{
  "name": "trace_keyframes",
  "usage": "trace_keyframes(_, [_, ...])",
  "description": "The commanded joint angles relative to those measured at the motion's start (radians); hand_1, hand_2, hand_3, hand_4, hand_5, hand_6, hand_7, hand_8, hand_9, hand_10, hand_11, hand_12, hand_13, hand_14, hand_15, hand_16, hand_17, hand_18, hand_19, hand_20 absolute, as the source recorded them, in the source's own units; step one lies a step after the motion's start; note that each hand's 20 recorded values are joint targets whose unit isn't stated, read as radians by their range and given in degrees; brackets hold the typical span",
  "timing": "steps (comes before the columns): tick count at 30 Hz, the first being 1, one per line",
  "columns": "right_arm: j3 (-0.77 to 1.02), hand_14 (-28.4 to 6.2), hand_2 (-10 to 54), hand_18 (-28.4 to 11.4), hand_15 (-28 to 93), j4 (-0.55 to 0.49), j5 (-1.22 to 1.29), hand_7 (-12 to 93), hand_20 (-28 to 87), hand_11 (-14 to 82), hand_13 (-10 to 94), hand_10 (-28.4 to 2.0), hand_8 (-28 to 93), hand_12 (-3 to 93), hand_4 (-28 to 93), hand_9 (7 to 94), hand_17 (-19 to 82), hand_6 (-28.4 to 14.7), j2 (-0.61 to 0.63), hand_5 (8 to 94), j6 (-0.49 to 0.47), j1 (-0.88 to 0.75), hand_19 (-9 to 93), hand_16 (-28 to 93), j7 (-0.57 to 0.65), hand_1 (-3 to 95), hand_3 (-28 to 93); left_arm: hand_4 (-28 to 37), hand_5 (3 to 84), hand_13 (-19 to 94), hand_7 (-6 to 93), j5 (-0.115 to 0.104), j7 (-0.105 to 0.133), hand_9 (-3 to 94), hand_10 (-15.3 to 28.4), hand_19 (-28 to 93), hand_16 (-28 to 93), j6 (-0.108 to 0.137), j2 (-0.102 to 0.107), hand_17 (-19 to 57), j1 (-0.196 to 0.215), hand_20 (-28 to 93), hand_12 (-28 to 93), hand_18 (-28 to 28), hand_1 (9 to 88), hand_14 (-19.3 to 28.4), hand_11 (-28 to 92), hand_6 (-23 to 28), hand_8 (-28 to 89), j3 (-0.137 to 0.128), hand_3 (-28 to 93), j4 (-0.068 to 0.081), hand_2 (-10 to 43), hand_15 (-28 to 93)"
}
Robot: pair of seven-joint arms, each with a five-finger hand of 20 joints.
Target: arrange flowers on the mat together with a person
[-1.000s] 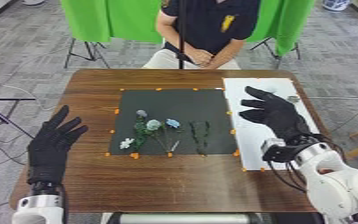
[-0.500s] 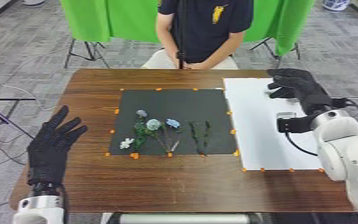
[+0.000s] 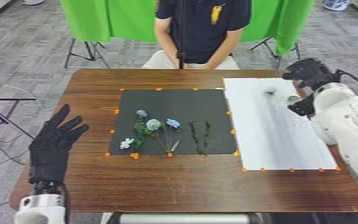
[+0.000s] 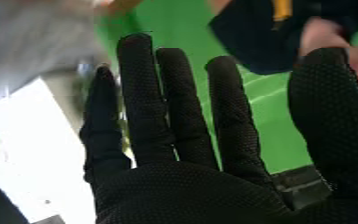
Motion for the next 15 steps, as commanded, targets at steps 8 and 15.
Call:
trace_keyframes(8, [-0.007,-14.2,-7.3,-23.6,51,0.133,-0.23,20,26,22.0,45,-13.5,-14,15.9,-26,48.8,11,2.7,-0.068,45.5,-0.156,0.012,61,11,0.053,30.3,82,-28.3,35.0,28,12.1,0.011,-0.018,37.1,17.5,47,-6,-0.009,-0.012,-9.2,-0.023,17,10,23.5,13.2,26.0,22,4.1,-9,-0.005,74,0.007,9.5,46])
trace_keyframes(15, [-0.009,-13.4,-8.6,-21.7,48,0.178,-0.28,22,25,22.0,47,-12.4,-15,15.8,-27,49.8,11,3.5,-0.107,46.2,-0.193,0.005,61,11,0.077,33.0,82,-28.3,34.9,28,12.2,0.013,-0.029,37.2,17.5,47,-6,-0.017,-0.009,-9.2,-0.03,17,10,23.4,13.2,25.9,22,4.1,-9,-0.006,75,0.008,8.9,46])
